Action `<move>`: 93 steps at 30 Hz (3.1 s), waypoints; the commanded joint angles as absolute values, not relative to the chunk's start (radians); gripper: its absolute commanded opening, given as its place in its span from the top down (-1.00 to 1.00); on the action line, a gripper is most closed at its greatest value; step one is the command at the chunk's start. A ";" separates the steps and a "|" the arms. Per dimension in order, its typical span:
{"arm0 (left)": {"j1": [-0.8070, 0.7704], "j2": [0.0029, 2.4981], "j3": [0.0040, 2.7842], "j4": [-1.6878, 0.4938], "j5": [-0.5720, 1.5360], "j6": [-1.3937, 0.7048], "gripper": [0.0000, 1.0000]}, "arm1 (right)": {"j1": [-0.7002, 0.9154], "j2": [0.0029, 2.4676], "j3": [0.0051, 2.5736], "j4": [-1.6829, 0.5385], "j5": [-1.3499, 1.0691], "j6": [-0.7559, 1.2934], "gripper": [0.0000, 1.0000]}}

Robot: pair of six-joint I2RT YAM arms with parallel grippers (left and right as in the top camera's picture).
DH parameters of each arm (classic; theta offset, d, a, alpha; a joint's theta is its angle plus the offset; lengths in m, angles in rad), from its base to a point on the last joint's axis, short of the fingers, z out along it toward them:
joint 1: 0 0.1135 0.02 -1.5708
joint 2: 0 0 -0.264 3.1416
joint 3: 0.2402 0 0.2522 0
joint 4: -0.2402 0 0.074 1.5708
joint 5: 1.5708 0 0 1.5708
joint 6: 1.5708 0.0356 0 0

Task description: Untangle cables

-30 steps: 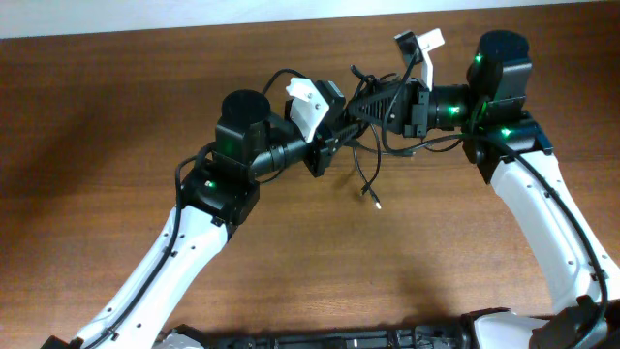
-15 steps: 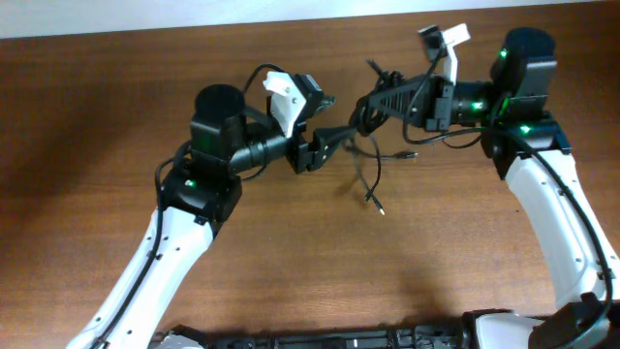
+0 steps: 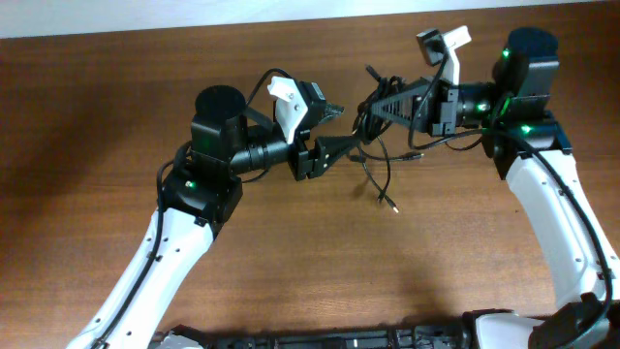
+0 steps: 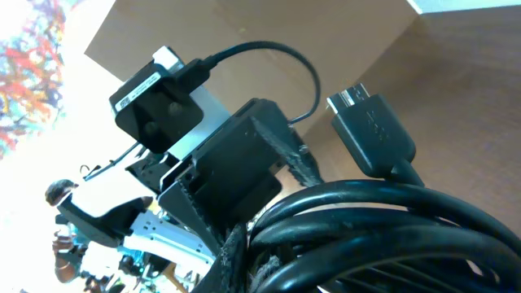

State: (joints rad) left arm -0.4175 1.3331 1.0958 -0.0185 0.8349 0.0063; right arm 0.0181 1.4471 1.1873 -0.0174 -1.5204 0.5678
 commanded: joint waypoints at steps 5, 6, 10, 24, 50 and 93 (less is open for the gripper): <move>-0.419 1.383 1.106 -0.019 0.771 0.012 0.12 | 0.079 1.444 1.194 0.011 -1.552 0.554 0.92; -0.419 1.390 1.106 -0.020 0.741 0.011 0.14 | 0.083 1.444 1.194 0.014 -1.552 0.554 0.92; -0.419 1.414 1.106 -0.009 0.706 0.011 0.23 | 0.100 1.444 1.194 0.019 -1.552 0.554 0.92; -0.418 1.439 1.106 -0.078 0.421 0.012 0.55 | 0.100 1.444 1.194 0.020 -1.552 0.558 0.92; -0.417 1.439 1.106 0.070 0.748 -0.015 -0.01 | 0.100 1.444 1.194 0.020 -1.552 0.557 0.92; -0.504 1.438 1.106 0.067 0.665 0.355 1.00 | 0.085 1.444 1.194 -0.150 -1.360 0.557 0.44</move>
